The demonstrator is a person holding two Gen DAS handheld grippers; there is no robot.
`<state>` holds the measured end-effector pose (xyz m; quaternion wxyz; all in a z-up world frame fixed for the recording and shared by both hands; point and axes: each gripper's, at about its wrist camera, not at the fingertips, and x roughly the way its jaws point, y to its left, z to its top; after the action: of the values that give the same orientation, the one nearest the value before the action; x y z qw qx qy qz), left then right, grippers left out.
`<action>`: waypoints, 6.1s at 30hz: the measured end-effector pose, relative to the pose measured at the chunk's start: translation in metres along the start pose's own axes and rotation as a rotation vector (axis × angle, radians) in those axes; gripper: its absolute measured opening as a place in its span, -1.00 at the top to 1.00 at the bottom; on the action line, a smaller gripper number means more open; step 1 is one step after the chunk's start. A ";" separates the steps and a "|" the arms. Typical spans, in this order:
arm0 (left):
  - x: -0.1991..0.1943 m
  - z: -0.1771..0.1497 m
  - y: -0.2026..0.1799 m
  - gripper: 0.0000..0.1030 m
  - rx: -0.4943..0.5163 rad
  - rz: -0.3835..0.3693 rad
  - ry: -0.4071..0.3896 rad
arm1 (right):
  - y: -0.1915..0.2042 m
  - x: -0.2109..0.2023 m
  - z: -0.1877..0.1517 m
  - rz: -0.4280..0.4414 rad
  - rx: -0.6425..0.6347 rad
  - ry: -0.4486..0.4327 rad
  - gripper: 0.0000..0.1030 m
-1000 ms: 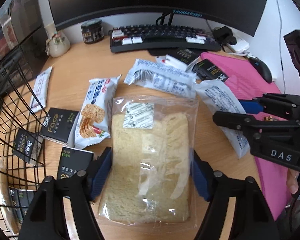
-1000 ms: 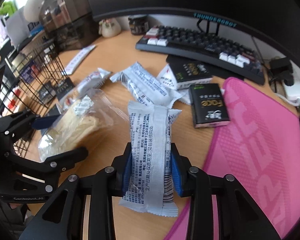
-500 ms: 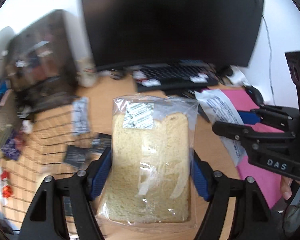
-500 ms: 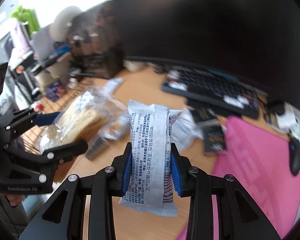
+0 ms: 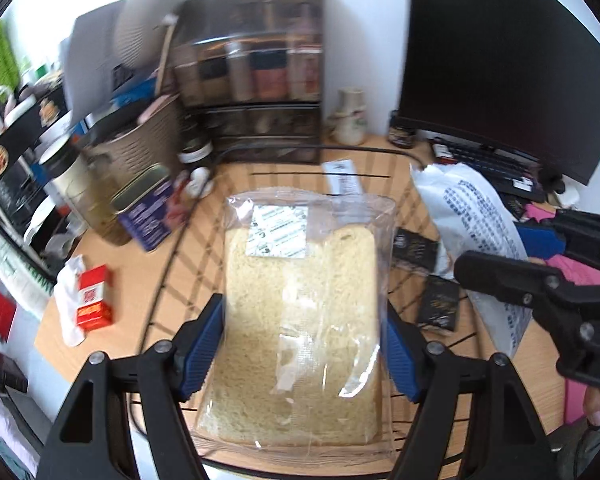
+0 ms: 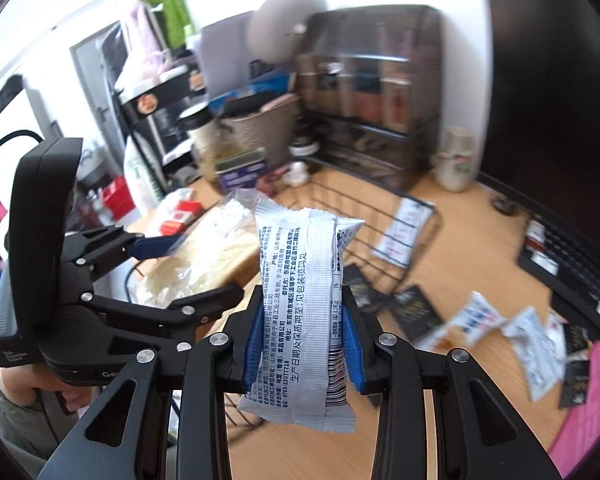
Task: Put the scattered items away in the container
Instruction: 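Carry the bread and white wrapper into the wire basket and release, then grasp the Aji snack pack with the left gripper while the right grasps a tissue pack, then carry the Aji pack and tissue pack into the wire basket and release, then withdraw both open grippers from the basket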
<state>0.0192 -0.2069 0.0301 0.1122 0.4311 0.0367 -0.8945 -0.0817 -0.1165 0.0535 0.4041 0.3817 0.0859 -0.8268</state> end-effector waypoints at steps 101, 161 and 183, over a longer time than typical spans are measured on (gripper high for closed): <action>0.121 0.042 -0.220 0.24 0.187 -0.246 0.133 | -0.278 -0.064 -0.125 -0.392 0.357 0.110 0.07; 0.001 0.007 0.020 -0.42 -0.076 -0.017 -0.040 | -0.004 0.013 0.007 -0.114 0.038 -0.009 -0.41; -0.004 0.015 -0.118 -0.42 0.123 -0.119 -0.037 | -0.113 -0.085 -0.065 -0.251 0.225 -0.076 -0.41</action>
<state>-0.0174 -0.0941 0.0394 0.0329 0.4178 0.0053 -0.9079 -0.0955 0.0378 0.0489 0.2554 0.3795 0.0244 -0.8889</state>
